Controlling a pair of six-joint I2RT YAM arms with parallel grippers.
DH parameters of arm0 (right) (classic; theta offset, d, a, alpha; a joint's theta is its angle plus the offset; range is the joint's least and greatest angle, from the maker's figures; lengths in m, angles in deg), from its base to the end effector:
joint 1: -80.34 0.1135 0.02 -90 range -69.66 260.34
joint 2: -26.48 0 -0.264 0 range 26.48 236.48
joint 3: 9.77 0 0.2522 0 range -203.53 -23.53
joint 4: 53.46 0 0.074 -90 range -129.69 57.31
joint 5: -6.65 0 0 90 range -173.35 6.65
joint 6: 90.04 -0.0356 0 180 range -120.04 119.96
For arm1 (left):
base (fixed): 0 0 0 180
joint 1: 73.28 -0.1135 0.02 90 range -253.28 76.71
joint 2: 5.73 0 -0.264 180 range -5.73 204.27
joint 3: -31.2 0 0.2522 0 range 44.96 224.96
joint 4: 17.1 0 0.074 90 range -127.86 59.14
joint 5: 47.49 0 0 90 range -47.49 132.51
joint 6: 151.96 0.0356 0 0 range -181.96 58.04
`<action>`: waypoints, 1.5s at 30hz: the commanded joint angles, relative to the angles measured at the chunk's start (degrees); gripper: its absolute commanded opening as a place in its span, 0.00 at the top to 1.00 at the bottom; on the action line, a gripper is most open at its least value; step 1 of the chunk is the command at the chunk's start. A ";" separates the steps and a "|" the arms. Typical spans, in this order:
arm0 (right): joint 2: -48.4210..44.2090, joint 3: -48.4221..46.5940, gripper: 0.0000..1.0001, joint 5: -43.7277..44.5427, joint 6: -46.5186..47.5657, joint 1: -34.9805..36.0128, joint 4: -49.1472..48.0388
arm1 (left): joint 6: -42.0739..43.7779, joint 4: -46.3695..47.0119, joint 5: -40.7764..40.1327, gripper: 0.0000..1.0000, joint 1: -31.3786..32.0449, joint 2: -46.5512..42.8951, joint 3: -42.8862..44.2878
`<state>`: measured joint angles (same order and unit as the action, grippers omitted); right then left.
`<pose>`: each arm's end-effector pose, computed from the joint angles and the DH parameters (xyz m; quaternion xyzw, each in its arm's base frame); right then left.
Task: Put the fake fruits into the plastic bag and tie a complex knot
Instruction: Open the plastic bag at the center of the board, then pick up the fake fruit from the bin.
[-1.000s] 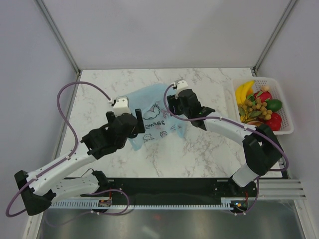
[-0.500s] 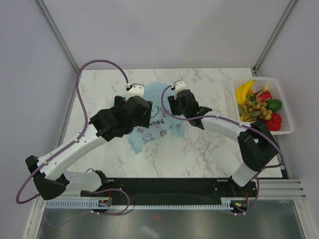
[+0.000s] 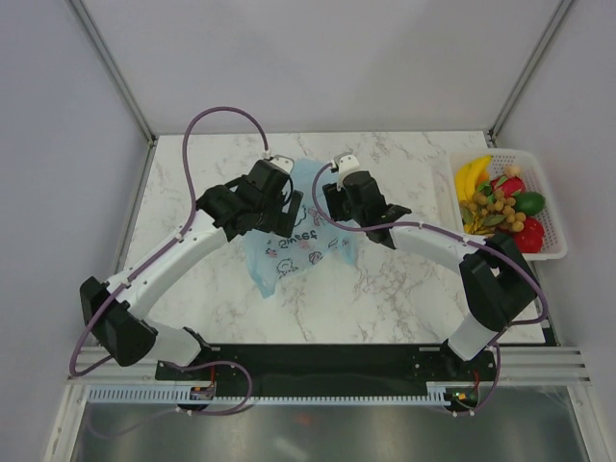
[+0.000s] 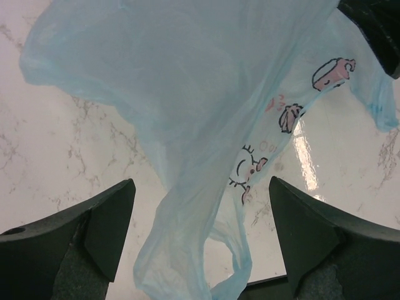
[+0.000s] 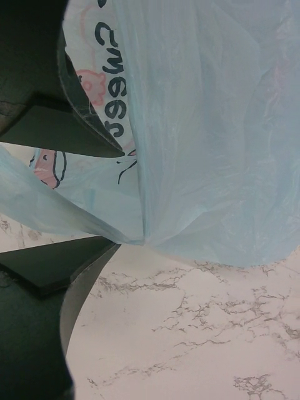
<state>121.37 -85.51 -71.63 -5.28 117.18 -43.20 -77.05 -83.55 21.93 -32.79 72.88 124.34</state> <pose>0.3049 0.2194 0.2404 -0.1843 0.8405 0.0979 0.5000 0.2197 -0.1711 0.3511 0.1476 0.9201 -0.0003 0.3627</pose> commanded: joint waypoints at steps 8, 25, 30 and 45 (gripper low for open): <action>0.38 -1.83 0.39 -3.46 -1.71 -0.89 -4.05 | 6.31 4.35 10.21 0.10 -0.67 8.65 8.16; 2.58 -3.68 0.42 -8.73 -2.94 -2.30 -7.30 | 1.48 5.75 3.35 0.98 -2.70 13.51 9.14; 3.37 -5.08 0.43 -11.55 -2.33 -3.18 -7.30 | -3.53 6.63 4.75 0.98 -2.78 10.87 6.94; 6.10 -13.00 0.26 -21.74 -1.62 -6.07 -4.85 | -8.90 14.45 15.75 0.98 -2.78 8.23 5.09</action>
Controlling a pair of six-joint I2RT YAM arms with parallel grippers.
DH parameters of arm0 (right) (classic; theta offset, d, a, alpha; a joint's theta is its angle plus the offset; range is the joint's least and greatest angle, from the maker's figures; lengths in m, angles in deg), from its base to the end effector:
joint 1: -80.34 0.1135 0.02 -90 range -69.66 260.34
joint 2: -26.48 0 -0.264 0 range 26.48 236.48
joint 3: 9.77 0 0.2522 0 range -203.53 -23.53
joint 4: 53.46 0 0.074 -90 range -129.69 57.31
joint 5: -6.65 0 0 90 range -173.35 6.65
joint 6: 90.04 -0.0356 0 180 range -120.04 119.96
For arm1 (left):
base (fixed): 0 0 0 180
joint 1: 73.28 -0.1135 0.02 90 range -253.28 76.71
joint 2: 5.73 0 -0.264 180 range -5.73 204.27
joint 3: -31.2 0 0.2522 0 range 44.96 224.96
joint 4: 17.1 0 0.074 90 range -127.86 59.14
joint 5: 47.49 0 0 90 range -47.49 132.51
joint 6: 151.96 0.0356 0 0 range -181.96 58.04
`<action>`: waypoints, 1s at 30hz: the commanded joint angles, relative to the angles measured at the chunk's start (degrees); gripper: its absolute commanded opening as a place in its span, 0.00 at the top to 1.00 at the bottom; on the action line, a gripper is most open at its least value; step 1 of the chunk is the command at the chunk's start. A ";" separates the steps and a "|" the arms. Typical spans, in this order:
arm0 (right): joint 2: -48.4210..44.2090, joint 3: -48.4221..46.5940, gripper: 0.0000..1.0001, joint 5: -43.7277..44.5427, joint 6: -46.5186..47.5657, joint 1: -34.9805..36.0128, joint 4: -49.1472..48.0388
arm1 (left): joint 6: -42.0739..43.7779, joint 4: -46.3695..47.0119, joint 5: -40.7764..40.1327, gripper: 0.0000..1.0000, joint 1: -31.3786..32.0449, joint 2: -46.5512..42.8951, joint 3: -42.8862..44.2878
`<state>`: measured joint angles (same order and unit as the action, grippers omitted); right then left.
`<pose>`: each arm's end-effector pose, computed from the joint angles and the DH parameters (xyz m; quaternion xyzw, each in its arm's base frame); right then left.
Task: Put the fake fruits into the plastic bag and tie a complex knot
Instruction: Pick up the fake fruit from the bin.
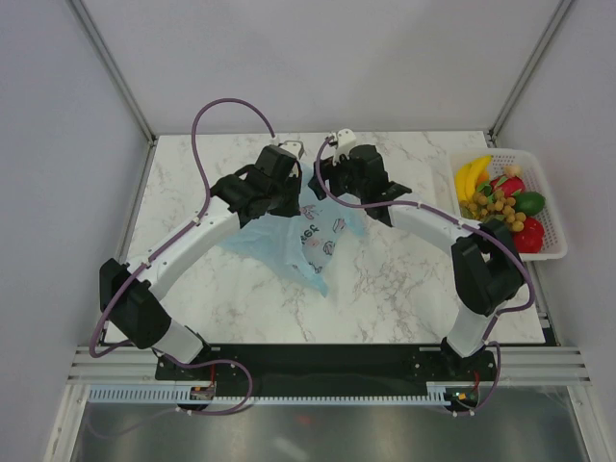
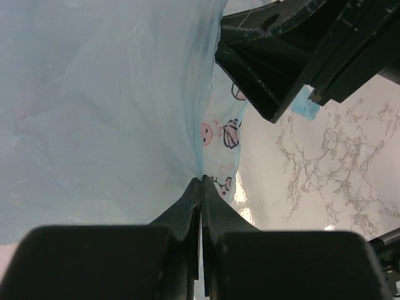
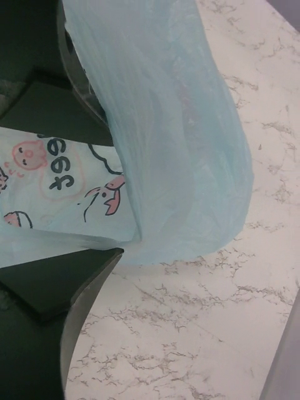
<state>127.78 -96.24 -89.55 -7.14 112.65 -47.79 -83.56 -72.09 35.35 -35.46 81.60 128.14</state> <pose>0.3512 0.2267 0.2695 -0.2091 0.7939 0.2337 0.5209 0.2659 -0.2008 0.3415 0.1068 0.9174 -0.1376 0.3577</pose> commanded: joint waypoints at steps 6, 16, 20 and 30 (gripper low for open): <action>-6.54 1.86 0.13 -5.31 -2.13 -4.36 2.11 | -3.27 3.35 2.14 0.98 -0.91 1.52 0.67; -18.24 1.09 0.12 9.77 -12.93 -16.21 21.34 | -2.56 4.76 4.26 0.98 -1.35 3.11 1.99; -19.11 -0.33 0.12 17.61 -18.92 -28.49 32.43 | -2.48 4.85 5.57 0.98 -1.35 2.85 1.99; -27.81 10.83 0.05 32.46 -28.85 -40.04 39.73 | -2.91 4.93 6.89 0.98 -1.35 1.88 1.46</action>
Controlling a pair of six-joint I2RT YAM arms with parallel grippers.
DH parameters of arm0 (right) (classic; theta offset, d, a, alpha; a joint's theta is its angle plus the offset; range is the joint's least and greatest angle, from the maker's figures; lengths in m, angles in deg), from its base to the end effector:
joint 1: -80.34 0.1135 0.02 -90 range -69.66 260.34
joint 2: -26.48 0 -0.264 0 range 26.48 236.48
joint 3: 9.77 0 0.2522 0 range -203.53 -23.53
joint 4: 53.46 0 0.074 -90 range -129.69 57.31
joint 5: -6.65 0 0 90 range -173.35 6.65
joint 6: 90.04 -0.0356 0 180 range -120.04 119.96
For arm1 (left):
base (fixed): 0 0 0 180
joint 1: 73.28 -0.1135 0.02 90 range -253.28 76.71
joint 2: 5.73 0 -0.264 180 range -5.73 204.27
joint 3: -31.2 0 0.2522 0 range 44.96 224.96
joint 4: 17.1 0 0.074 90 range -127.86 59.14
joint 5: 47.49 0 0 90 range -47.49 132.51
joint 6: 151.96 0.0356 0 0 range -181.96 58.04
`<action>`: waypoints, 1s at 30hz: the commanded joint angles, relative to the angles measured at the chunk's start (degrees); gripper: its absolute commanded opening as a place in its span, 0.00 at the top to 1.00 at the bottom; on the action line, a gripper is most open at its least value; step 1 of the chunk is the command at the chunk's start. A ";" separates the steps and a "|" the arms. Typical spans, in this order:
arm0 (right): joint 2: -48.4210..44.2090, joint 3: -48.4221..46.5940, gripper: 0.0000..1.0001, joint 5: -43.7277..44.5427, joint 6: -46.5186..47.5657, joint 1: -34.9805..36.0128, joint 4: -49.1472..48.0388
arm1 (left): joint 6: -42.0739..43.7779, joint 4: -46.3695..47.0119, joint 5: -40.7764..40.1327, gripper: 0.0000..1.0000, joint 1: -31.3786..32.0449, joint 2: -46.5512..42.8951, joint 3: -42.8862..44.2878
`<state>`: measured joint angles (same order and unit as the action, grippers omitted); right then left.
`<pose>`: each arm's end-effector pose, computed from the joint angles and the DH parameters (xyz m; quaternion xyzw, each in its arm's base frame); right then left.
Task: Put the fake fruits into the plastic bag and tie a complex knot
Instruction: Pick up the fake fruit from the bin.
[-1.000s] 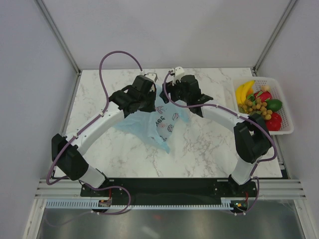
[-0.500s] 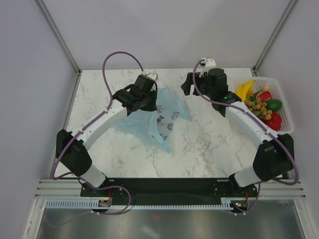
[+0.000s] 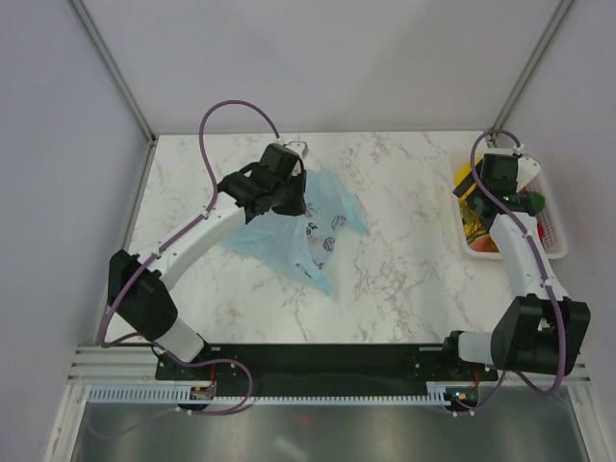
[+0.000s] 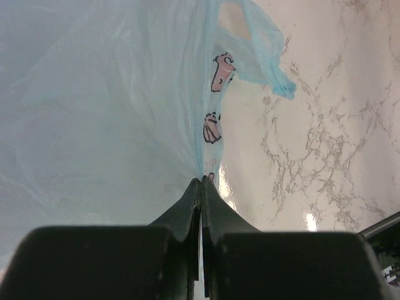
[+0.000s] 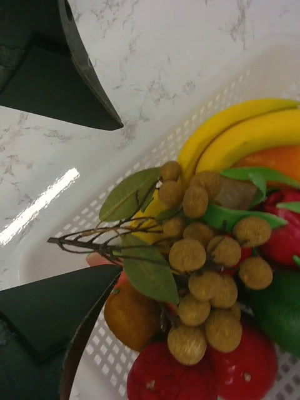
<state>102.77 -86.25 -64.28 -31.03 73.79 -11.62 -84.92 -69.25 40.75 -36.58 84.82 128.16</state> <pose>0.2868 -0.0446 0.2993 0.3537 0.8300 -0.0622 0.4267 0.2810 -0.2081 0.3272 0.1050 0.9203 -0.1750 0.3338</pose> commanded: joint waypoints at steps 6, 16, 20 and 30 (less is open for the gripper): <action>-5.36 4.96 0.02 10.46 -6.02 -5.14 3.48 | -1.65 3.67 2.73 0.98 -0.23 -2.39 0.83; -2.38 8.14 0.10 -1.31 -10.49 -9.19 -2.85 | -0.77 4.03 -0.17 0.98 -0.23 -3.53 -0.32; -0.27 7.70 0.12 -4.04 -12.52 -9.19 -4.78 | -0.68 4.03 -0.09 0.98 -0.23 -3.53 -0.32; 2.55 11.21 0.32 -3.78 -17.18 -8.84 -7.68 | 0.20 4.03 0.00 0.98 -0.23 -3.27 -0.41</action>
<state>104.83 -75.39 -67.98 -45.69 64.74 -16.62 -85.03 -67.09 41.08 -36.58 83.35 128.01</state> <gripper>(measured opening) 0.722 0.027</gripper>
